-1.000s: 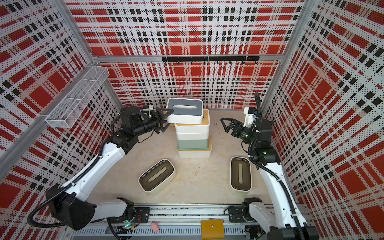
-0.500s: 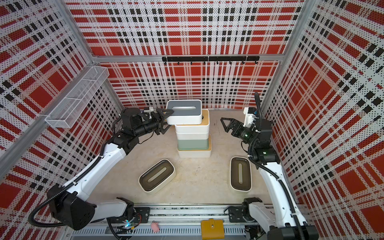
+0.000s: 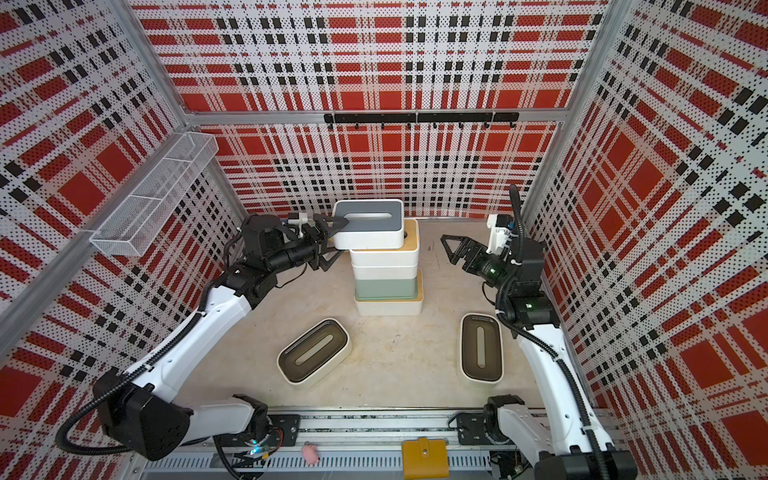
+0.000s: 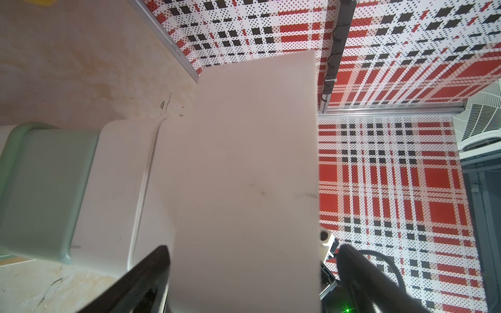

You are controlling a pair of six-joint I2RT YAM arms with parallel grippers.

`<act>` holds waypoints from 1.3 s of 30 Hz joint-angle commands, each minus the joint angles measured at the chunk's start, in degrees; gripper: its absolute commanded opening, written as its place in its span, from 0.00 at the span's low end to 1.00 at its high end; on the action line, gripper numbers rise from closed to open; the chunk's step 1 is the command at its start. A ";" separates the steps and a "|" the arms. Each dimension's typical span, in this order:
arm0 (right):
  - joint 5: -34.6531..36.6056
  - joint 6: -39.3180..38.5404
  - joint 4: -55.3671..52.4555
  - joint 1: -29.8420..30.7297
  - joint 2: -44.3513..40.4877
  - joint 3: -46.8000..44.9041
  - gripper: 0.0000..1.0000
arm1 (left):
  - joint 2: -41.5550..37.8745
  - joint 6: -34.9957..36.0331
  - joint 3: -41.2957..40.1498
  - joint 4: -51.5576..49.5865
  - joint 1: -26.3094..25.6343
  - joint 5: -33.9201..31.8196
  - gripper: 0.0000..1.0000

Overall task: Stack the tissue boxes
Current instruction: Place the tissue box at the tissue box, then adjust the tissue box on the tissue box.

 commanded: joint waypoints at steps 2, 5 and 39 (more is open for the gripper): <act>-0.55 0.15 3.13 -0.15 0.36 -0.37 1.00 | -1.25 0.90 2.07 -0.61 0.47 0.35 1.00; -0.70 0.16 3.12 -0.15 0.32 -0.32 1.00 | -1.39 2.10 2.68 -1.66 0.46 0.50 0.99; -4.71 -1.52 3.19 6.47 9.19 10.83 1.00 | -3.83 23.31 13.96 -22.69 13.39 5.17 0.87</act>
